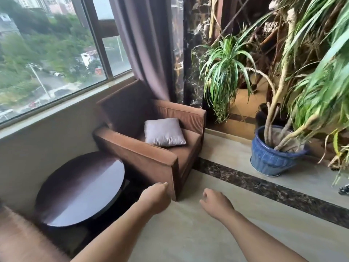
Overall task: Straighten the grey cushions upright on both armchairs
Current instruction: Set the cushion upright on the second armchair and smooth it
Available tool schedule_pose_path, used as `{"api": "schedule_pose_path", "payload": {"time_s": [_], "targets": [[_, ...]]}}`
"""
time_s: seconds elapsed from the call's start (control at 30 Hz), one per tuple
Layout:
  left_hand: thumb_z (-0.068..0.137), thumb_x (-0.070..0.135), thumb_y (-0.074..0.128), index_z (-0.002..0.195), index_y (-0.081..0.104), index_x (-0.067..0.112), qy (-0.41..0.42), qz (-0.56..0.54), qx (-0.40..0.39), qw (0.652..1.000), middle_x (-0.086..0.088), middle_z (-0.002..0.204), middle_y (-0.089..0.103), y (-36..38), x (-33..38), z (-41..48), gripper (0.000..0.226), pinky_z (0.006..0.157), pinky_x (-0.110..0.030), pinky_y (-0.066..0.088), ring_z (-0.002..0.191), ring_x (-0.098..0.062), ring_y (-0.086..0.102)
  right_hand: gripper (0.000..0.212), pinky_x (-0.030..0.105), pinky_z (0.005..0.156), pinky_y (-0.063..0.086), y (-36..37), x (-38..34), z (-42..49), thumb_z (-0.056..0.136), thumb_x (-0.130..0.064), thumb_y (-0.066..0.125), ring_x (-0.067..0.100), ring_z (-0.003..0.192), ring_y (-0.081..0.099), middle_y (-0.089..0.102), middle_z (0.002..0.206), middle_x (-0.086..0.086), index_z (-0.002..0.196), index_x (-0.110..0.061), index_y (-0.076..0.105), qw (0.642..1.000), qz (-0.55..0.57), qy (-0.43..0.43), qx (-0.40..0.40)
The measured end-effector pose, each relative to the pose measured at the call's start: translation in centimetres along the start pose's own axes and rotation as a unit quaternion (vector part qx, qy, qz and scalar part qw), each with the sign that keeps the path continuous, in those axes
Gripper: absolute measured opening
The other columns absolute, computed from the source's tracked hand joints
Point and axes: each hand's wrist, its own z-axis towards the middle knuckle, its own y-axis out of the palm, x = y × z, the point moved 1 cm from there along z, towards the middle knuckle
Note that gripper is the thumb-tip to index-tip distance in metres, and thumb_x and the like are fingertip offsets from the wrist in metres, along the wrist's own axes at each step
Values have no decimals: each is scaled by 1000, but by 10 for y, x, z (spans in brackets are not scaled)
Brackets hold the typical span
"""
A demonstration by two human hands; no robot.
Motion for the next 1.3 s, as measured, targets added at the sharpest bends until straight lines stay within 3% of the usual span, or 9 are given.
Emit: {"api": "schedule_pose_path", "payload": {"time_s": [0.3, 0.43, 0.53, 0.6, 0.77, 0.9, 1.1, 1.3], "targets": [[91, 31, 48, 111, 57, 14, 1, -10, -36, 999, -9, 121, 64, -8, 11, 164, 28, 90, -39, 52, 111, -36, 62, 24, 33, 74, 45, -40, 20, 159, 89, -40, 51, 29, 101, 63, 64, 103, 2, 105, -22, 58, 999, -2, 33, -26], [90, 36, 52, 110, 59, 16, 6, -23, -45, 999, -10, 122, 64, -27, 8, 267, 29, 90, -40, 52, 112, -37, 62, 23, 34, 81, 51, -63, 17, 252, 89, -39, 52, 30, 100, 64, 62, 96, 2, 105, -23, 58, 998, 5, 45, -32], [90, 33, 50, 111, 59, 17, 10, -48, -52, 997, -11, 123, 65, -53, 10, 343, 29, 91, -40, 51, 114, -37, 62, 15, 34, 77, 49, -90, 9, 319, 89, -36, 54, 27, 90, 61, 61, 92, 1, 96, -22, 54, 998, 18, 44, -43], [89, 31, 49, 110, 59, 17, 11, -58, -52, 997, -11, 123, 65, -71, 11, 390, 28, 91, -40, 51, 114, -37, 62, 20, 33, 71, 43, -106, 5, 362, 89, -34, 56, 25, 85, 58, 66, 95, 2, 102, -19, 59, 998, 16, 49, -47], [95, 27, 49, 118, 61, 12, 16, -53, -56, 997, -14, 125, 65, -103, 14, 489, 30, 89, -39, 50, 114, -36, 63, 28, 31, 80, 47, -148, -2, 469, 91, -33, 58, 29, 105, 66, 73, 108, 6, 114, -18, 62, 998, 23, 46, -41], [95, 28, 48, 117, 60, 11, -23, -41, -64, 997, -13, 124, 65, -100, 10, 558, 30, 86, -38, 50, 114, -36, 62, 32, 34, 84, 53, -167, 4, 556, 89, -39, 57, 27, 99, 67, 72, 103, 3, 115, -21, 62, 997, 32, 23, -61], [93, 28, 46, 115, 58, 13, -121, -94, -90, 984, -12, 126, 63, -83, 5, 669, 29, 89, -37, 49, 117, -34, 60, 15, 33, 82, 51, -180, 32, 708, 89, -41, 55, 25, 97, 65, 70, 106, 0, 98, -31, 50, 990, -4, -34, -136], [87, 33, 42, 124, 56, 21, -267, -167, -120, 942, -2, 127, 61, -55, -3, 723, 41, 95, -36, 49, 122, -26, 59, 32, 33, 81, 50, -171, 42, 820, 88, -41, 54, 25, 95, 64, 70, 102, -2, 115, -24, 58, 965, -81, -99, -227]]}}
